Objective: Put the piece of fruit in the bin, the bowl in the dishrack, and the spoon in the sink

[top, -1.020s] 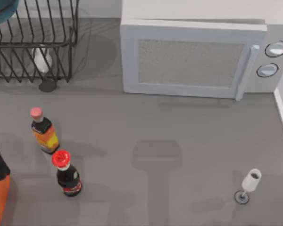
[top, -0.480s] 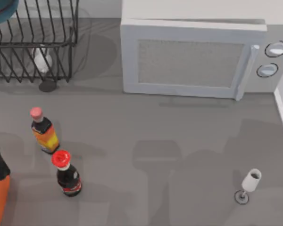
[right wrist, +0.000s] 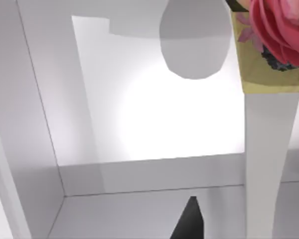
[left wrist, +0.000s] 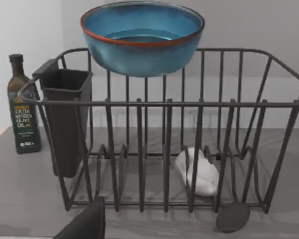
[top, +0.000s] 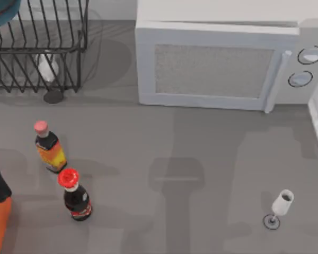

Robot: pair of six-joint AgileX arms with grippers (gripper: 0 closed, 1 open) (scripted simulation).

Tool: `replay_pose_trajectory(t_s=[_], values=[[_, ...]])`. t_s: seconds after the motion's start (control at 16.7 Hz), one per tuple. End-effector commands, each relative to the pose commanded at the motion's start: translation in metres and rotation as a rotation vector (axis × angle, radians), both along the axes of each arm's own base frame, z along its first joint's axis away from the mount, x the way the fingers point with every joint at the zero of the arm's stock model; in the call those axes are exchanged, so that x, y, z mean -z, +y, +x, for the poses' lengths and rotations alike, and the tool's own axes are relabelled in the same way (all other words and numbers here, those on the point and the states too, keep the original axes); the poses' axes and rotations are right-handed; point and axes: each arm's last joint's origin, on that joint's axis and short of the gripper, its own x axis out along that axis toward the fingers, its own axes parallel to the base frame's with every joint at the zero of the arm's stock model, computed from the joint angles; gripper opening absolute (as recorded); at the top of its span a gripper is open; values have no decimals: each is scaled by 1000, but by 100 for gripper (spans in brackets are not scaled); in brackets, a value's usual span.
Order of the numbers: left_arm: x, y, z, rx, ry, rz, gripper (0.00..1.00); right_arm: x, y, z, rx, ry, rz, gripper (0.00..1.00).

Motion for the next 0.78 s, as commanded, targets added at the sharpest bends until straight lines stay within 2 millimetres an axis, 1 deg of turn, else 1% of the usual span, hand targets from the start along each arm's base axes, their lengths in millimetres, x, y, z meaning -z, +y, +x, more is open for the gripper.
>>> replay_pose_trajectory(t_s=[0.12,0.3,0.54,0.78], values=[[0,0,0,0,0,0,100,8,11,20,11,-15,-5,0],[0,0,0,0,0,0,100,21,28,37,30,-35,-10,0],[0,0,0,0,0,0,100,31,42,46,45,-48,-14,0],[0,0,0,0,0,0,100,31,42,46,46,-49,-15,0]])
